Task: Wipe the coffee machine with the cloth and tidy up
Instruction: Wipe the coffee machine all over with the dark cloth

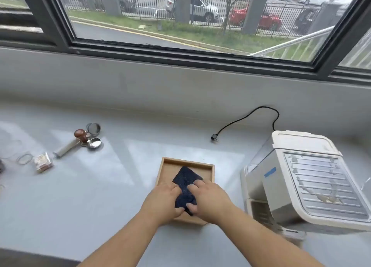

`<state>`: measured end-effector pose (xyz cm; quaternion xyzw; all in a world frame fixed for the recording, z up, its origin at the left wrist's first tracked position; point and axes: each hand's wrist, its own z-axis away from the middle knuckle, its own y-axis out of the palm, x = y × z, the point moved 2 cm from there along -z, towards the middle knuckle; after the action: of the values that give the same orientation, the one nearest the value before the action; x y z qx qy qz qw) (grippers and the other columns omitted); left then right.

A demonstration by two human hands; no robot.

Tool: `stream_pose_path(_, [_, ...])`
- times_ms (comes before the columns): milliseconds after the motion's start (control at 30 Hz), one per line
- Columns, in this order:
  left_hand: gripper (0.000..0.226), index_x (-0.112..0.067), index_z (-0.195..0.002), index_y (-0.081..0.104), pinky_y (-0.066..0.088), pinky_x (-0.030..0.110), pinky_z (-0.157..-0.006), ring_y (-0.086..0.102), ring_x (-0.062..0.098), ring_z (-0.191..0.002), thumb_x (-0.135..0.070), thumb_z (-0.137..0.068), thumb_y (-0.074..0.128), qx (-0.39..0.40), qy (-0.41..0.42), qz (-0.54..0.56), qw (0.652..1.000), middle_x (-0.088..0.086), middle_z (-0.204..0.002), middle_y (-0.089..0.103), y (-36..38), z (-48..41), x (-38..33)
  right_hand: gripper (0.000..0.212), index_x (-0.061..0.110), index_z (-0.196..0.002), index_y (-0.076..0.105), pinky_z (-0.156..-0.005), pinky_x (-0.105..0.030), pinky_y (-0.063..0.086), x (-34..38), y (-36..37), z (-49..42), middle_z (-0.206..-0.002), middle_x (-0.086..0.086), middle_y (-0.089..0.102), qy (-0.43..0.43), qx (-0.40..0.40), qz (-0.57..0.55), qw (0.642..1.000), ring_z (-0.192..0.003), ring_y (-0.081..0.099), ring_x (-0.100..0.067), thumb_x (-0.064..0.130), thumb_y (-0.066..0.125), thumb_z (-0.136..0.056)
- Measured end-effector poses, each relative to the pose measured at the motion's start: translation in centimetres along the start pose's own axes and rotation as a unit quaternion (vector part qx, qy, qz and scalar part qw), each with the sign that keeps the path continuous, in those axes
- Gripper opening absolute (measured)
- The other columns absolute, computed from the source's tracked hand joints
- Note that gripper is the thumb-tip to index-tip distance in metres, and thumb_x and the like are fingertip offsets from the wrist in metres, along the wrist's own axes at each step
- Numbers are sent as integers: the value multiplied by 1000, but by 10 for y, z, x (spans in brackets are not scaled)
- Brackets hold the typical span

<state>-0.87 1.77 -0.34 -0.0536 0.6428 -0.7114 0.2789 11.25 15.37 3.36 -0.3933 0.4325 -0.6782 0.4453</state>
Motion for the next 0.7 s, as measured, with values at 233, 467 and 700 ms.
stream_pose_path(233, [51, -22, -122, 65, 47, 30, -93, 58, 18, -122, -54, -82, 66, 32, 2, -8, 999, -6, -138, 58, 25, -4, 0, 56, 22, -141, 50, -108, -40, 44, -2, 29, -2, -136, -3, 57, 5, 38, -12, 999, -126, 51, -27, 53, 50, -94])
stream_pose_path(467, [48, -23, -120, 65, 52, 34, -92, 58, 18, -117, -55, -85, 64, 17, 8, -49, 999, -5, -129, 59, 37, -8, -1, 53, 22, -138, 51, -105, -41, 45, -5, 45, -5, -132, -3, 57, 2, 30, -17, 999, -123, 51, -28, 53, 50, -95])
stream_pose_path(700, [28, -22, -109, 63, 53, 36, -80, 59, 22, -106, -44, -91, 62, 6, 1, -68, 998, -2, -117, 60, 43, -11, -5, 51, 22, -138, 51, -105, -42, 46, -7, 51, -5, -131, -3, 57, 1, 21, -21, 1000, -122, 51, -28, 50, 50, -95])
